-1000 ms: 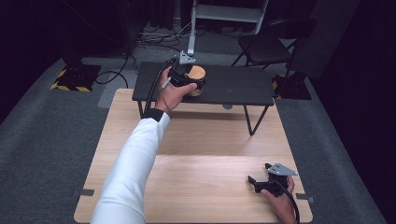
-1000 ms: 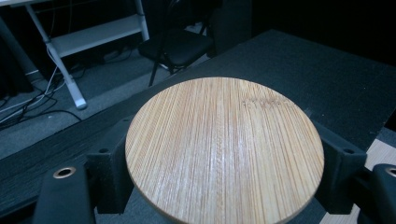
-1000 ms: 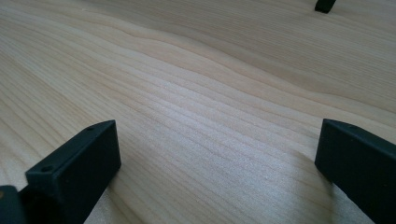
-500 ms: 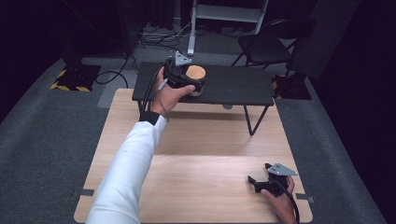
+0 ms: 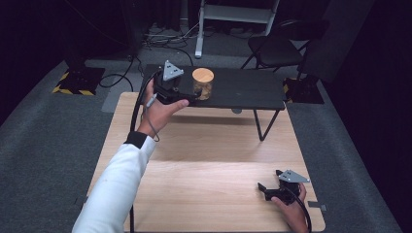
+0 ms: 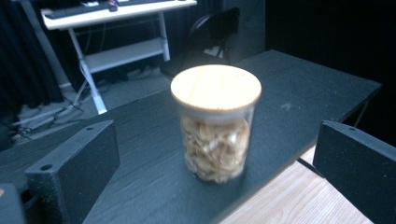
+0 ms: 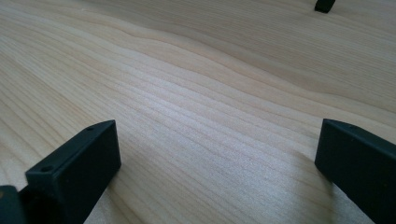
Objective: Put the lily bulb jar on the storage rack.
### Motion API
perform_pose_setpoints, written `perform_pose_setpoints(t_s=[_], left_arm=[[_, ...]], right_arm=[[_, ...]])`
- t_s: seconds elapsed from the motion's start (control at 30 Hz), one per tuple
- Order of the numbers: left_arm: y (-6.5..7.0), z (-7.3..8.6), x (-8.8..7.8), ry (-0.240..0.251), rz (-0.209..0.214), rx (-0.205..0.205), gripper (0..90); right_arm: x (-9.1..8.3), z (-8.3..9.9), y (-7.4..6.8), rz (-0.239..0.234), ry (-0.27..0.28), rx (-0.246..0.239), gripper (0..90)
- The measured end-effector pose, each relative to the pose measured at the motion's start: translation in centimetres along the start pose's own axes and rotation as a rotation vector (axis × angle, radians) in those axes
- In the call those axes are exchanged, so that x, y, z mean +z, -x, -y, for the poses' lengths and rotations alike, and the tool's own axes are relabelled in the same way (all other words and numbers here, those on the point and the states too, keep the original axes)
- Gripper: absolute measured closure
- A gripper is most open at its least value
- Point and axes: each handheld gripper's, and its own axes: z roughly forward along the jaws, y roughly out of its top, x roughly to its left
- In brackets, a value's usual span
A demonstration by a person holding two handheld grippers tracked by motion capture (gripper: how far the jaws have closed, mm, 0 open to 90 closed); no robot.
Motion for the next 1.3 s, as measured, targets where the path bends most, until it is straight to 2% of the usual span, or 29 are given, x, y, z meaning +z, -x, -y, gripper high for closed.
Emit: perform_pose_setpoints(t_s=[0.07,0.17,0.2,0.27,0.3,0.33,0.37,0.43,0.47,0.57,0.7,0.77,0.9,1.03,1.17,1.23,1.3], left_arm=[[0.0,0.8,-0.6,0.011,0.019,0.012,0.4],[0.7,2.1,-1.7,0.015,0.024,0.015,0.4],[0.7,2.1,-1.7,0.015,0.024,0.015,0.4],[1.1,3.7,-2.3,0.027,0.05,0.017,0.4],[1.1,3.7,-2.3,0.027,0.05,0.017,0.4],[1.4,4.8,-2.5,0.022,0.064,0.021,0.4],[1.4,4.8,-2.5,0.022,0.064,0.021,0.4],[2.0,6.6,-2.6,0.002,0.066,0.04,0.4],[2.0,6.6,-2.6,0.002,0.066,0.04,0.4],[2.4,8.6,-2.7,-0.001,0.059,0.021,0.4],[3.0,10.8,-2.8,-0.022,0.049,0.026,0.5],[3.4,12.2,-3.0,-0.022,0.047,0.009,0.5],[3.6,14.4,-3.2,-0.038,0.066,0.003,0.4],[3.8,16.7,-3.5,-0.05,0.083,-0.025,0.4],[4.5,18.9,-3.8,-0.08,0.08,-0.012,0.4],[4.6,20.2,-3.9,-0.091,0.093,-0.017,0.5],[4.9,21.0,-4.0,-0.101,0.084,-0.019,0.4]], right_arm=[[0.0,0.0,0.0,0.0,0.0,0.001,0.0],[0.0,0.0,0.0,0.001,0.001,-0.001,0.0],[0.0,0.0,0.0,0.001,0.001,0.0,0.0],[0.0,0.0,0.0,0.001,0.001,-0.001,0.0],[0.0,0.0,0.0,0.001,0.001,-0.001,0.0],[0.0,0.0,0.0,0.001,0.001,-0.001,0.0],[0.0,0.0,0.0,0.001,0.001,-0.001,0.0],[0.0,0.0,0.0,0.001,0.001,-0.001,0.0],[0.0,0.0,0.0,0.001,0.001,-0.001,0.0],[0.0,0.0,0.0,0.001,0.001,-0.001,0.0],[0.0,0.0,0.0,0.001,0.001,-0.001,0.0],[0.0,0.0,0.0,0.001,0.001,-0.001,0.0],[0.0,0.0,0.0,0.001,0.001,-0.001,0.0],[0.0,0.0,0.0,0.001,0.001,-0.001,0.0],[0.0,0.0,0.0,0.001,0.001,-0.001,0.0],[0.0,0.0,0.0,0.001,0.001,-0.001,0.0],[0.0,0.0,0.0,0.001,0.001,-0.001,0.0]])
